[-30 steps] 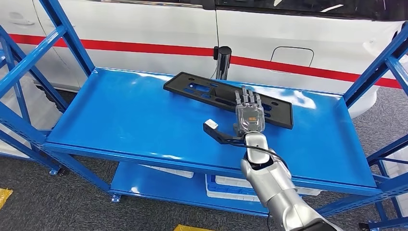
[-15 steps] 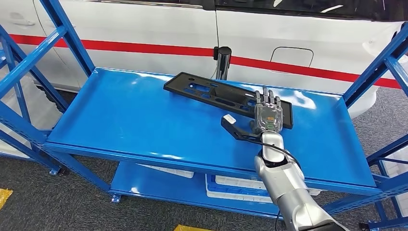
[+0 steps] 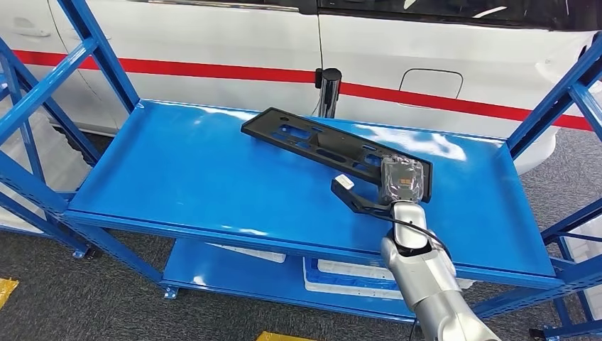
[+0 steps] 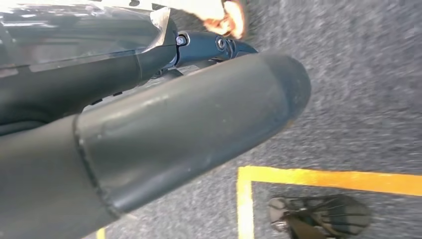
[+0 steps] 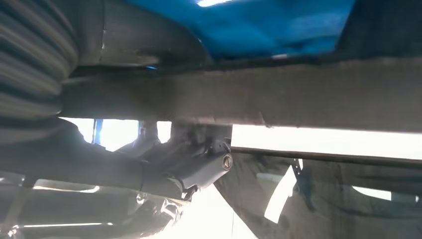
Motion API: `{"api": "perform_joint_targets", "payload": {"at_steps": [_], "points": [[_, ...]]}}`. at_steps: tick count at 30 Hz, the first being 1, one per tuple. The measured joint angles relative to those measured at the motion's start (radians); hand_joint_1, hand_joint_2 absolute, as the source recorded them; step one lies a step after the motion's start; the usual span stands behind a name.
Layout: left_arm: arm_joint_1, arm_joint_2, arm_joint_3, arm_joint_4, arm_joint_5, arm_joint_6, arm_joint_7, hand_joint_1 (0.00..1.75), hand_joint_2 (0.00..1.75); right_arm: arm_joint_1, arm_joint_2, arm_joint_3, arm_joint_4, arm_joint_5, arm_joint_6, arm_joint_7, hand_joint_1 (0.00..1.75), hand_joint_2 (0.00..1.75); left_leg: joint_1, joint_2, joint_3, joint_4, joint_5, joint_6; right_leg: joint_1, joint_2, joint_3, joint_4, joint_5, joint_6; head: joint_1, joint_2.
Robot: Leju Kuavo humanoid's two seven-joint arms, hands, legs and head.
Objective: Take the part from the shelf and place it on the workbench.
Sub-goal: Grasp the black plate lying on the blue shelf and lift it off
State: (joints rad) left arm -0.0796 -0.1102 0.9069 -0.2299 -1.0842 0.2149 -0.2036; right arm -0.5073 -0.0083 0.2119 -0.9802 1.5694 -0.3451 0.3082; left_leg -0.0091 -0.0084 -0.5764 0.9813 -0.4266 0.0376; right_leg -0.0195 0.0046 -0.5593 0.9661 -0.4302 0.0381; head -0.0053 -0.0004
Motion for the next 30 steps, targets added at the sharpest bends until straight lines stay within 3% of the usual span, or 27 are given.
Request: {"api": "perform_joint_targets", "payload": {"at_steps": [11, 16, 30], "points": [[-0.007, -0.002, 0.024, -0.001, 0.002, 0.014, -0.036, 0.0, 0.0, 0.072, -0.013, 0.032, -0.127, 0.0, -0.003, -0.027, 1.75, 1.75, 0.0, 0.001, -0.001, 0.0, 0.0, 0.0, 0.0, 0.0, 0.0, 0.0, 0.0, 0.0, 0.0, 0.0], [-0.009, -0.012, 0.074, -0.002, 0.062, 0.034, -0.088, 0.0, 0.0, 0.11, 0.003, 0.07, -0.3, 0.0, -0.047, -0.112, 1.75, 1.75, 0.0, 0.001, -0.001, 0.0, 0.0, 0.0, 0.0, 0.0, -0.001, 0.0, 0.0, 0.0, 0.0, 0.0], [-0.013, -0.023, 0.134, -0.001, 0.089, 0.004, -0.115, 0.0, 0.0, 0.115, -0.009, 0.147, -0.447, 0.0, -0.09, -0.105, 1.75, 1.75, 0.0, 0.001, -0.002, 0.0, 0.0, 0.0, 0.0, 0.0, -0.001, 0.0, 0.0, 0.0, 0.0, 0.0]]}}
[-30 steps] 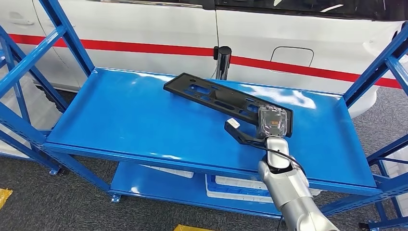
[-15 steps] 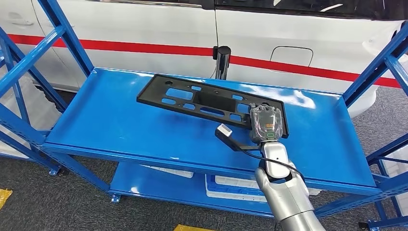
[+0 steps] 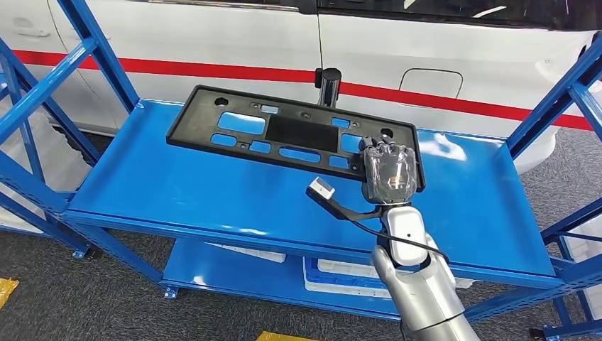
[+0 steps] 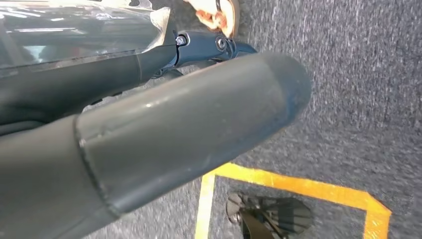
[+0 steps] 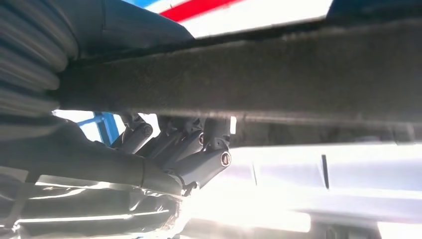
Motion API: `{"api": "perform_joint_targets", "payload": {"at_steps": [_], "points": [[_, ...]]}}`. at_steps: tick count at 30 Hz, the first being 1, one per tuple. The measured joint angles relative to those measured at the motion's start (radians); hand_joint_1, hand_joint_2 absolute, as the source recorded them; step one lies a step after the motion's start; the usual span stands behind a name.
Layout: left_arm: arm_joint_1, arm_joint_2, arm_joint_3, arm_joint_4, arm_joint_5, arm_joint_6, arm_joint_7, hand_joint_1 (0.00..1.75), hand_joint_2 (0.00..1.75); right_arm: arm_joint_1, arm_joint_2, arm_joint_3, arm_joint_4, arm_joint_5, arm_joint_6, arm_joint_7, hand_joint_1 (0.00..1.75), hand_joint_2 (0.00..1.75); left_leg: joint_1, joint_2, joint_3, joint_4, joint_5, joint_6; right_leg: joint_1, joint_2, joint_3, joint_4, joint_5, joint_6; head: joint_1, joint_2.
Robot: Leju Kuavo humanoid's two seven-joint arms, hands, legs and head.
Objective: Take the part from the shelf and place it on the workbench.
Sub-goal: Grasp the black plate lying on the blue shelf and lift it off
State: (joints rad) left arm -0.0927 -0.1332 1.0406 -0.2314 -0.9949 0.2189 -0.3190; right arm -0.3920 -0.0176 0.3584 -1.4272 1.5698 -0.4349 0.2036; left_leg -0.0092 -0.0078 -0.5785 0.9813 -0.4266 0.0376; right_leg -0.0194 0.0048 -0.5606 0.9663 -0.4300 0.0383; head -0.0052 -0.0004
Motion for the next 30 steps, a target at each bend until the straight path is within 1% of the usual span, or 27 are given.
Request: {"api": "perform_joint_targets", "payload": {"at_steps": [1, 5, 8, 13, 18, 22, 24, 25, 28, 29, 30], "points": [[-0.002, -0.002, 0.005, 0.0, 0.006, -0.009, -0.012, 0.0, 0.0, 0.0, 0.001, 0.013, -0.017, 0.0, -0.015, -0.015, 1.75, 1.75, 0.0, 0.0, 0.0, 0.0, 0.0, 0.0, 0.0, 0.0, 0.0, 0.0, 0.0, 0.0, 0.0, 0.0], [-0.013, -0.015, 0.019, 0.0, 0.021, -0.039, -0.051, 0.0, 1.75, 0.0, 0.032, 0.065, -0.125, 0.0, -0.059, -0.11, 1.75, 1.75, 0.001, 0.0, 0.0, 0.0, 0.0, 0.0, 0.0, 0.0, -0.001, 0.0, 0.0, 0.0, 0.0, 0.0], [-0.014, -0.021, 0.022, 0.0, 0.019, -0.058, -0.063, 0.0, 1.75, 0.0, 0.056, 0.085, -0.219, -0.007, -0.076, -0.15, 1.75, 1.75, 0.002, -0.001, 0.0, 0.0, 0.0, 0.0, 0.0, 0.0, -0.001, 0.0, -0.002, 0.001, 0.0, 0.0], [-0.012, -0.025, 0.032, 0.0, 0.026, -0.054, -0.065, 0.0, 1.75, 0.002, 0.061, 0.088, -0.323, -0.044, -0.086, -0.187, 1.75, 1.75, 0.001, -0.001, -0.001, 0.0, 0.0, 0.0, 0.0, 0.0, -0.001, 0.0, -0.002, 0.002, 0.0, 0.0], [-0.011, -0.026, 0.059, 0.0, 0.047, -0.086, -0.056, 0.0, 1.75, 0.008, 0.061, 0.083, -0.353, -0.079, -0.088, -0.204, 1.75, 1.75, 0.0, -0.001, -0.001, 0.0, 0.0, 0.0, 0.0, 0.0, -0.001, 0.0, -0.002, 0.002, 0.0, 0.0], [-0.012, -0.028, 0.061, 0.0, 0.026, -0.117, -0.058, 0.0, 1.75, 0.013, 0.058, 0.071, -0.361, -0.159, -0.086, -0.213, 1.75, 1.75, 0.0, -0.001, 0.0, 0.0, 0.0, 0.0, 0.0, 0.0, 0.0, 0.0, -0.002, 0.002, 0.0, 0.0], [-0.014, -0.028, 0.061, 0.0, 0.019, -0.124, -0.043, 0.0, 1.75, 0.016, 0.055, 0.063, -0.363, -0.204, -0.082, -0.223, 1.75, 1.75, 0.0, -0.001, 0.0, 0.0, 0.0, 0.0, 0.0, 0.0, 0.0, 0.0, -0.002, 0.002, 0.0, 0.0], [-0.015, -0.029, 0.061, 0.0, 0.015, -0.124, -0.027, 0.0, 1.75, 0.017, 0.053, 0.06, -0.364, -0.219, -0.076, -0.228, 1.75, 1.75, -0.001, -0.001, -0.001, 0.002, -0.001, 0.001, -0.001, 0.0, 0.0, -0.002, -0.001, 0.004, 0.0, 0.0], [-0.019, -0.029, 0.06, 0.0, 0.002, -0.119, 0.04, 0.0, 1.75, 0.018, 0.049, 0.053, -0.364, -0.245, -0.048, -0.235, 1.75, 1.75, -0.004, -0.001, -0.003, 0.007, -0.007, 0.012, -0.012, 0.0, 0.001, -0.007, 0.002, 0.014, 0.0, 0.0], [-0.021, -0.029, 0.06, 0.0, -0.001, -0.118, 0.059, 0.0, 1.75, 0.017, 0.049, 0.05, -0.364, -0.254, -0.036, -0.234, 1.75, 1.75, -0.003, 0.0, -0.002, 0.003, -0.004, 0.017, -0.014, 0.0, 0.001, -0.006, 0.003, 0.019, 0.0, 0.0], [-0.023, -0.029, 0.06, 0.0, -0.003, -0.119, 0.073, 0.0, 1.75, 0.017, 0.048, 0.048, -0.364, -0.266, -0.024, -0.231, 1.75, 1.75, 0.0, 0.002, 0.0, -0.002, 0.002, 0.02, -0.013, 0.0, -0.002, 0.0, -0.001, 0.02, -0.001, 0.0]]}}
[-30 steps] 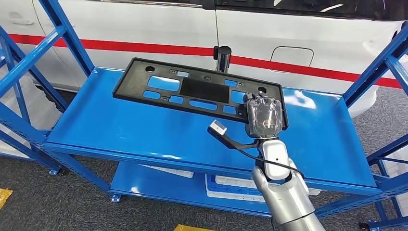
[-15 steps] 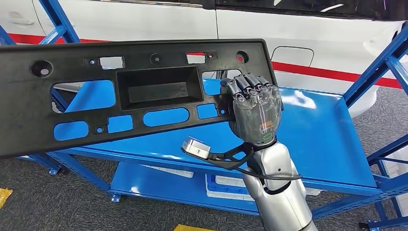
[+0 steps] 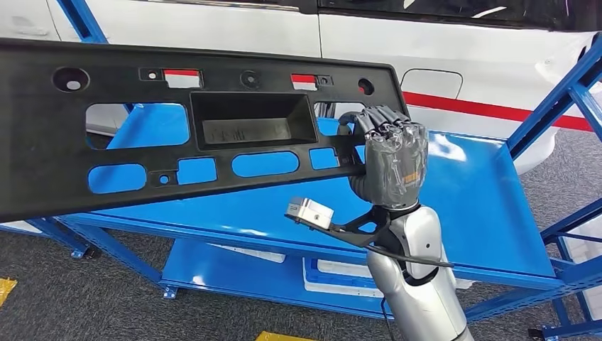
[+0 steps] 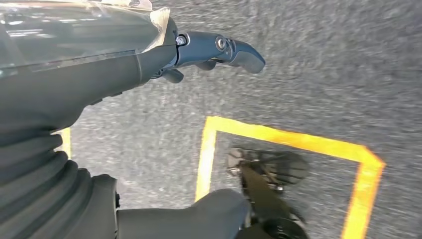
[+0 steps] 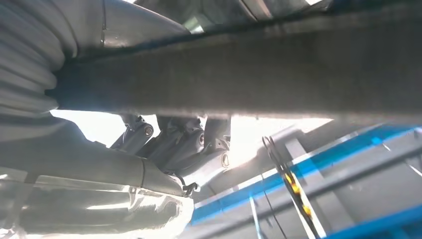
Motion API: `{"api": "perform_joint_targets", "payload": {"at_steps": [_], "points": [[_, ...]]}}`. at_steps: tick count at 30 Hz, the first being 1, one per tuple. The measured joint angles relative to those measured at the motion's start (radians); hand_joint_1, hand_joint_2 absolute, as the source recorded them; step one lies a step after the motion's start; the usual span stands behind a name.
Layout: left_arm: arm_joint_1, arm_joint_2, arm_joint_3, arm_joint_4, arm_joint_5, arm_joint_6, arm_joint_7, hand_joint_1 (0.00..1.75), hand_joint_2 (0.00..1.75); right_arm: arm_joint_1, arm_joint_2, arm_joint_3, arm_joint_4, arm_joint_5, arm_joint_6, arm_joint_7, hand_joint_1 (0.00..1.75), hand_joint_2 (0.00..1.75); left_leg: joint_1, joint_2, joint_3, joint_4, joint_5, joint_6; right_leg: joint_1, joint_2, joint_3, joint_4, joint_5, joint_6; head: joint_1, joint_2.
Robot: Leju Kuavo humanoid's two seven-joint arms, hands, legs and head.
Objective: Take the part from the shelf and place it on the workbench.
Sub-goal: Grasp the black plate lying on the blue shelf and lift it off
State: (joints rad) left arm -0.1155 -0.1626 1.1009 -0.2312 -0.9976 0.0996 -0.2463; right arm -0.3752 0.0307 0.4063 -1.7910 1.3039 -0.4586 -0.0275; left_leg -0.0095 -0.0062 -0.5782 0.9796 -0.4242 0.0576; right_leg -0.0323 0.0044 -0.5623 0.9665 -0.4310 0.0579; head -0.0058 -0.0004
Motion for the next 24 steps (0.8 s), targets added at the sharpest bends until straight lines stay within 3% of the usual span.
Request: {"api": "perform_joint_targets", "payload": {"at_steps": [2, 4, 6, 7, 9, 11, 12, 13, 16, 17, 19, 21, 22, 23, 24], "points": [[-0.005, -0.002, 0.0, 0.0, 0.0, -0.009, 0.013, 0.0, 1.75, -0.002, -0.002, -0.005, 0.0, -0.034, 0.021, 0.006, 1.75, 1.75, 0.005, 0.003, 0.002, -0.011, 0.013, 0.008, 0.004, -0.001, -0.027, 0.059, -0.039, -0.009, 0.002, 0.0], [-0.008, -0.003, 0.0, 0.0, 0.0, -0.019, 0.021, 0.0, 1.75, -0.003, -0.007, -0.01, 0.002, -0.072, 0.039, 0.009, 1.75, 1.75, 0.005, 0.005, -0.002, -0.014, 0.018, 0.013, 0.006, -0.002, -0.086, 0.197, -0.11, -0.025, 0.005, 0.0], [-0.009, -0.003, 0.0, 0.0, 0.0, -0.025, 0.025, 0.0, 1.75, -0.002, -0.013, -0.012, 0.005, -0.094, 0.049, 0.01, 1.75, 1.75, 0.003, 0.006, -0.008, -0.012, 0.02, 0.012, 0.007, -0.002, -0.127, 0.304, -0.15, -0.026, 0.005, 0.0], [-0.009, -0.003, 0.0, 0.0, 0.0, -0.026, 0.026, 0.0, 1.75, -0.002, -0.015, -0.013, 0.007, -0.098, 0.051, 0.01, 1.75, 1.75, 0.002, 0.006, -0.011, -0.011, 0.022, 0.011, 0.008, -0.002, -0.12, 0.303, -0.146, -0.02, 0.005, 0.0], [-0.009, -0.004, 0.0, 0.0, 0.0, -0.027, 0.027, 0.0, 1.75, -0.002, -0.019, -0.015, 0.009, -0.102, 0.052, 0.011, 1.75, 1.75, 0.002, 0.006, -0.018, -0.004, 0.024, 0.007, 0.007, -0.003, -0.049, 0.188, -0.103, -0.005, 0.005, 0.0], [-0.011, -0.004, 0.0, 0.0, 0.002, -0.031, 0.027, 0.0, 1.75, -0.005, -0.02, -0.018, 0.009, -0.121, 0.058, 0.01, 1.75, 1.75, 0.001, 0.004, -0.027, 0.008, 0.025, -0.002, 0.011, -0.001, 0.023, 0.07, -0.066, -0.006, 0.005, 0.0], [-0.011, -0.004, 0.0, 0.0, 0.004, -0.033, 0.027, 0.0, 1.75, -0.007, -0.021, -0.018, 0.01, -0.142, 0.062, 0.009, 1.75, 1.75, 0.0, 0.003, -0.032, 0.014, 0.026, -0.009, 0.014, 0.0, 0.037, 0.043, -0.059, -0.013, 0.005, 0.0], [-0.012, -0.005, 0.0, 0.0, 0.008, -0.035, 0.026, 0.0, 1.75, -0.009, -0.022, -0.019, 0.012, -0.17, 0.067, 0.006, 1.75, 1.75, -0.001, 0.002, -0.036, 0.017, 0.029, -0.016, 0.018, 0.002, 0.035, 0.04, -0.056, -0.023, 0.005, 0.0], [-0.013, -0.003, 0.004, 0.0, 0.03, -0.034, 0.023, 0.0, 1.75, -0.016, -0.023, -0.023, 0.024, -0.265, 0.075, -0.018, 1.75, 1.75, 0.005, 0.0, -0.053, 0.034, 0.02, -0.035, 0.01, 0.002, 0.019, 0.036, -0.043, -0.051, 0.004, 0.0], [-0.013, -0.002, 0.006, 0.0, 0.037, -0.033, 0.021, 0.0, 1.75, -0.019, -0.022, -0.025, 0.028, -0.292, 0.076, -0.027, 1.75, 1.75, 0.008, 0.0, -0.066, 0.062, -0.008, -0.042, 0.007, 0.001, 0.013, 0.034, -0.035, -0.061, 0.003, 0.0], [-0.013, -0.002, 0.009, 0.0, 0.045, -0.03, 0.018, 0.0, 1.75, -0.027, -0.018, -0.025, 0.038, -0.333, 0.077, -0.039, 1.75, 1.75, 0.015, 0.001, -0.106, 0.174, -0.096, -0.056, 0.008, -0.001, -0.003, 0.034, -0.021, -0.075, -0.001, 0.0], [-0.012, -0.002, 0.015, 0.0, 0.05, -0.029, 0.017, 0.0, 1.75, -0.032, -0.016, -0.027, 0.05, -0.367, 0.077, -0.045, 1.75, 1.75, 0.021, 0.002, -0.136, 0.289, -0.159, -0.066, 0.011, -0.003, -0.022, 0.036, -0.007, -0.077, -0.002, 0.0], [-0.011, -0.001, 0.018, 0.0, 0.052, -0.029, 0.017, 0.0, 1.75, -0.034, -0.017, -0.029, 0.055, -0.38, 0.078, -0.048, 1.75, 1.75, 0.022, 0.002, -0.13, 0.305, -0.161, -0.067, 0.012, -0.003, -0.032, 0.037, 0.0, -0.076, -0.002, 0.0], [-0.011, -0.001, 0.02, 0.0, 0.052, -0.028, 0.017, 0.0, 1.75, -0.036, -0.017, -0.031, 0.059, -0.392, 0.078, -0.05, 1.75, 1.75, 0.023, 0.003, -0.102, 0.28, -0.145, -0.067, 0.013, -0.003, -0.041, 0.037, 0.007, -0.074, -0.002, 0.0], [-0.01, 0.0, 0.021, 0.0, 0.052, -0.027, 0.018, 0.0, 1.75, -0.039, -0.018, -0.034, 0.063, -0.402, 0.078, -0.052, 1.75, 1.75, 0.023, 0.003, -0.057, 0.221, -0.121, -0.064, 0.013, -0.003, -0.048, 0.038, 0.013, -0.071, -0.003, 0.0]]}}
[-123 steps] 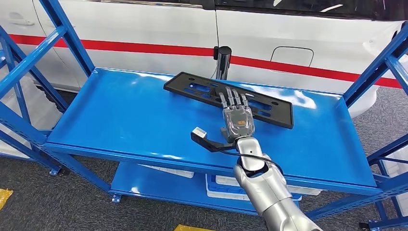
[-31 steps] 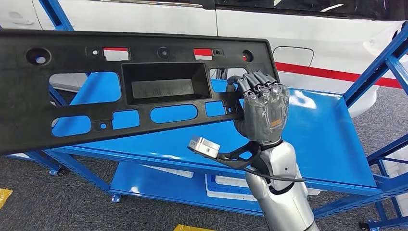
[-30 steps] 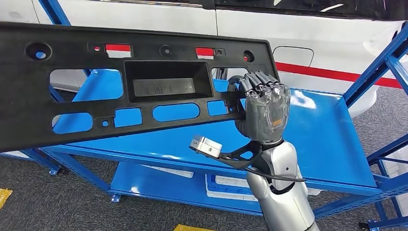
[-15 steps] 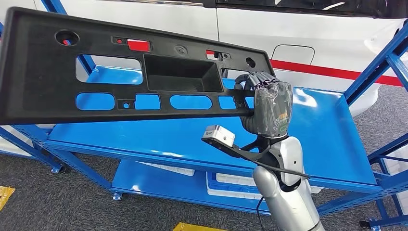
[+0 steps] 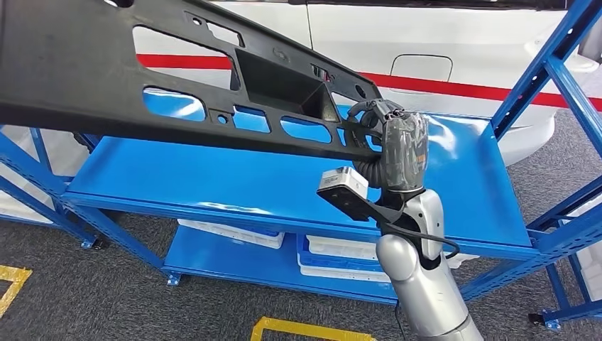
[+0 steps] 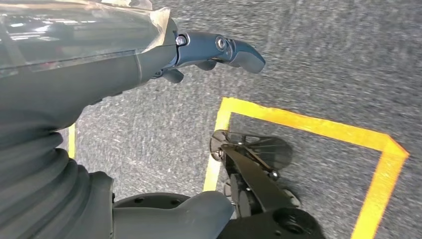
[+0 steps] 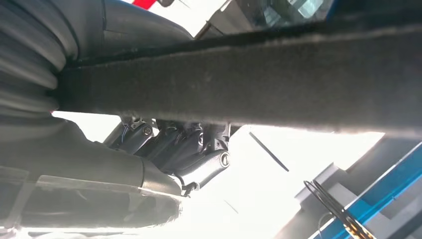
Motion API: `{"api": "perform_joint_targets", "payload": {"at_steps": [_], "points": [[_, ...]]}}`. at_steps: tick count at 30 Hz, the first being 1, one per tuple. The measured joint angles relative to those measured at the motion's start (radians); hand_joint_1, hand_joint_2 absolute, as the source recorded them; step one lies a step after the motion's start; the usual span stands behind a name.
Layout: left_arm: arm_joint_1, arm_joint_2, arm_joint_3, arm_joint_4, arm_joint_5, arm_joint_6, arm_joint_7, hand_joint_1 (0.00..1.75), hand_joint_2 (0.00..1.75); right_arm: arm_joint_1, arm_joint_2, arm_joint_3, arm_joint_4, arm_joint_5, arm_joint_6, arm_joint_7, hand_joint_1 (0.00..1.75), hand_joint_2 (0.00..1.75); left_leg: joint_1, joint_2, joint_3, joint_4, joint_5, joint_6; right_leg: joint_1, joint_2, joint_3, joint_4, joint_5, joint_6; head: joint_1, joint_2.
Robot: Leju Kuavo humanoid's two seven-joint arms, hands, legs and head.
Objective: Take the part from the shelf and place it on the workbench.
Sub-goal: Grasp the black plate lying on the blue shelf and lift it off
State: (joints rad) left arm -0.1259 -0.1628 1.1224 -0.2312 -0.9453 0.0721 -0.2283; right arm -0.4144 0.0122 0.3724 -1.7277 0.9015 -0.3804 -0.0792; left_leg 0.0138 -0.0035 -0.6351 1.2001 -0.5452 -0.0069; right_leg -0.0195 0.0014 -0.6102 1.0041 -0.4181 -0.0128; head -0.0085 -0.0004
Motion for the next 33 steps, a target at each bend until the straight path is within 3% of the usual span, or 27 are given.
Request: {"api": "perform_joint_targets", "payload": {"at_steps": [2, 3, 4, 7, 9, 11, 12, 13, 14, 16, 17, 18, 19, 21, 22, 23, 25, 26, 27, 28, 29, 30, 31, 33], "points": [[-0.001, 0.003, 0.001, 0.0, 0.0, 0.002, 0.002, 0.0, 1.75, -0.01, -0.004, -0.006, 0.006, -0.025, -0.001, -0.007, 1.75, 1.75, -0.003, -0.002, 0.099, -0.142, 0.03, 0.01, 0.002, 0.0, -0.01, 0.0, 0.013, 0.01, 0.001, 0.0], [-0.001, 0.004, 0.002, 0.0, 0.0, 0.004, 0.004, 0.0, 1.75, -0.016, -0.005, -0.009, 0.008, -0.04, -0.002, -0.011, 1.75, 1.75, -0.007, -0.003, 0.127, -0.185, 0.035, 0.016, 0.002, -0.001, -0.012, -0.001, 0.019, 0.016, 0.001, 0.0], [0.0, 0.006, 0.003, 0.0, 0.0, 0.006, 0.005, 0.0, 1.75, -0.02, -0.007, -0.013, 0.01, -0.054, -0.003, -0.015, 1.75, 1.75, -0.011, -0.004, 0.137, -0.205, 0.035, 0.021, 0.003, -0.002, -0.014, -0.002, 0.026, 0.023, 0.0, 0.0], [0.002, 0.009, 0.008, 0.0, 0.0, 0.01, 0.008, 0.0, 1.75, -0.023, -0.014, -0.023, 0.015, -0.088, -0.011, -0.027, 1.75, 1.75, -0.012, 0.0, 0.123, -0.219, 0.063, 0.044, 0.006, -0.002, -0.024, 0.0, 0.034, 0.04, -0.001, 0.0], [0.002, 0.01, 0.008, 0.0, -0.001, 0.01, 0.01, 0.0, 1.75, -0.021, -0.022, -0.03, 0.017, -0.101, -0.018, -0.032, 1.75, 1.75, -0.009, 0.005, 0.105, -0.233, 0.091, 0.061, 0.01, -0.001, -0.058, 0.065, -0.023, 0.032, 0.002, 0.0], [0.003, 0.011, 0.008, 0.0, -0.007, 0.012, 0.014, 0.0, 1.75, -0.015, -0.028, -0.035, 0.018, -0.109, -0.023, -0.035, 1.75, 1.75, -0.013, 0.008, 0.079, -0.232, 0.113, 0.068, 0.009, -0.001, -0.1, 0.197, -0.11, 0.019, 0.005, 0.0], [0.003, 0.011, 0.008, 0.0, -0.009, 0.013, 0.015, 0.0, 1.75, -0.01, -0.03, -0.036, 0.018, -0.111, -0.025, -0.036, 1.75, 1.75, -0.014, 0.008, 0.064, -0.231, 0.124, 0.068, 0.009, -0.001, -0.111, 0.256, -0.135, 0.021, 0.006, 0.0], [0.003, 0.011, 0.008, 0.0, -0.011, 0.013, 0.016, 0.0, 1.75, -0.006, -0.033, -0.038, 0.018, -0.112, -0.027, -0.037, 1.75, 1.75, -0.014, 0.009, 0.049, -0.23, 0.134, 0.067, 0.009, -0.001, -0.108, 0.289, -0.141, 0.027, 0.006, 0.0], [0.003, 0.011, 0.008, 0.0, -0.013, 0.013, 0.016, 0.0, 1.75, -0.002, -0.035, -0.039, 0.019, -0.112, -0.029, -0.038, 1.75, 1.75, -0.015, 0.009, 0.034, -0.228, 0.145, 0.065, 0.009, -0.001, -0.085, 0.283, -0.129, 0.037, 0.006, 0.0], [0.003, 0.011, 0.008, 0.0, -0.017, 0.013, 0.016, 0.0, 1.75, 0.003, -0.037, -0.041, 0.018, -0.113, -0.032, -0.04, 1.75, 1.75, -0.014, 0.009, 0.008, -0.22, 0.162, 0.06, 0.008, -0.002, 0.011, 0.17, -0.094, 0.051, 0.006, 0.0], [0.003, 0.011, 0.008, 0.0, -0.018, 0.013, 0.017, 0.0, 1.75, 0.003, -0.038, -0.042, 0.018, -0.113, -0.033, -0.041, 1.75, 1.75, -0.016, 0.009, -0.003, -0.214, 0.168, 0.055, 0.01, -0.002, 0.069, 0.089, -0.093, 0.05, 0.006, 0.0], [0.003, 0.011, 0.008, 0.0, -0.018, 0.013, 0.017, 0.0, 1.75, 0.004, -0.038, -0.042, 0.017, -0.113, -0.033, -0.042, 1.75, 1.75, -0.017, 0.009, -0.011, -0.209, 0.175, 0.05, 0.013, -0.002, 0.108, 0.028, -0.098, 0.045, 0.006, 0.0], [0.003, 0.011, 0.008, 0.0, -0.018, 0.013, 0.017, 0.0, 1.75, 0.005, -0.039, -0.042, 0.017, -0.113, -0.033, -0.042, 1.75, 1.75, -0.018, 0.009, -0.015, -0.205, 0.181, 0.045, 0.016, -0.002, 0.128, -0.008, -0.107, 0.039, 0.006, 0.0], [0.004, 0.012, 0.008, 0.0, -0.018, 0.013, 0.017, 0.0, 1.75, 0.007, -0.04, -0.042, 0.017, -0.113, -0.034, -0.043, 1.75, 1.75, -0.018, 0.009, -0.018, -0.204, 0.193, 0.034, 0.014, -0.001, 0.124, -0.022, -0.105, 0.026, 0.005, 0.0], [0.004, 0.013, 0.008, 0.0, -0.018, 0.013, 0.018, 0.0, 1.75, 0.007, -0.04, -0.042, 0.017, -0.113, -0.034, -0.043, 1.75, 1.75, -0.016, 0.007, -0.023, -0.2, 0.189, 0.029, 0.01, -0.002, 0.118, -0.022, -0.098, 0.018, 0.005, 0.0], [0.005, 0.014, 0.008, 0.0, -0.018, 0.013, 0.018, 0.0, 1.75, 0.008, -0.039, -0.042, 0.017, -0.113, -0.034, -0.043, 1.75, 1.75, -0.013, 0.005, -0.032, -0.182, 0.164, 0.023, 0.005, -0.003, 0.113, -0.023, -0.089, 0.007, 0.002, 0.0], [0.006, 0.015, 0.008, 0.0, -0.018, 0.013, 0.018, 0.0, 1.75, 0.008, -0.039, -0.042, 0.017, -0.113, -0.034, -0.043, 1.75, 1.75, -0.007, 0.002, -0.065, -0.089, 0.069, 0.009, 0.0, -0.006, 0.095, -0.023, -0.065, -0.007, -0.001, 0.0], [0.006, 0.015, 0.008, 0.0, -0.019, 0.013, 0.018, 0.0, 1.75, 0.009, -0.038, -0.042, 0.017, -0.113, -0.034, -0.043, 1.75, 1.75, -0.004, 0.002, -0.083, -0.021, 0.019, 0.002, 0.001, -0.006, 0.082, -0.023, -0.054, -0.01, -0.003, 0.0], [0.006, 0.015, 0.008, 0.0, -0.02, 0.014, 0.019, 0.0, 1.75, 0.01, -0.038, -0.042, 0.017, -0.113, -0.034, -0.043, 1.75, 1.75, -0.001, 0.002, -0.095, 0.04, -0.01, -0.004, 0.001, -0.006, 0.069, -0.021, -0.043, -0.008, -0.003, 0.0], [0.006, 0.015, 0.008, 0.0, -0.021, 0.014, 0.019, 0.0, 1.75, 0.013, -0.038, -0.042, 0.016, -0.112, -0.036, -0.044, 1.75, 1.75, 0.002, 0.002, -0.094, 0.078, -0.016, -0.007, 0.002, -0.006, 0.056, -0.02, -0.034, -0.006, -0.004, 0.0], [0.006, 0.015, 0.008, 0.0, -0.022, 0.015, 0.019, 0.0, 1.75, 0.018, -0.038, -0.042, 0.015, -0.111, -0.038, -0.044, 1.75, 1.75, 0.004, 0.002, -0.076, 0.082, -0.002, -0.009, 0.002, -0.006, 0.045, -0.019, -0.025, -0.003, -0.004, 0.0], [0.006, 0.015, 0.008, 0.0, -0.025, 0.015, 0.02, 0.0, 1.75, 0.025, -0.038, -0.042, 0.012, -0.108, -0.041, -0.045, 1.75, 1.75, 0.007, 0.002, -0.039, 0.046, 0.024, -0.009, 0.001, -0.006, 0.034, -0.017, -0.017, 0.001, -0.004, 0.0], [0.005, 0.015, 0.007, 0.0, -0.029, 0.015, 0.021, 0.0, 1.75, 0.033, -0.038, -0.042, 0.007, -0.104, -0.046, -0.046, 1.75, 1.75, 0.009, 0.001, 0.014, -0.018, 0.046, -0.007, 0.001, -0.005, 0.026, -0.016, -0.01, 0.005, -0.004, 0.0], [0.004, 0.016, 0.005, 0.0, -0.042, 0.017, 0.026, 0.0, 1.75, 0.049, -0.038, -0.043, -0.009, -0.094, -0.056, -0.047, 1.75, 1.75, 0.007, -0.002, 0.115, -0.157, 0.051, 0.001, 0.003, -0.006, 0.016, -0.015, 0.002, 0.016, -0.003, 0.0]]}}
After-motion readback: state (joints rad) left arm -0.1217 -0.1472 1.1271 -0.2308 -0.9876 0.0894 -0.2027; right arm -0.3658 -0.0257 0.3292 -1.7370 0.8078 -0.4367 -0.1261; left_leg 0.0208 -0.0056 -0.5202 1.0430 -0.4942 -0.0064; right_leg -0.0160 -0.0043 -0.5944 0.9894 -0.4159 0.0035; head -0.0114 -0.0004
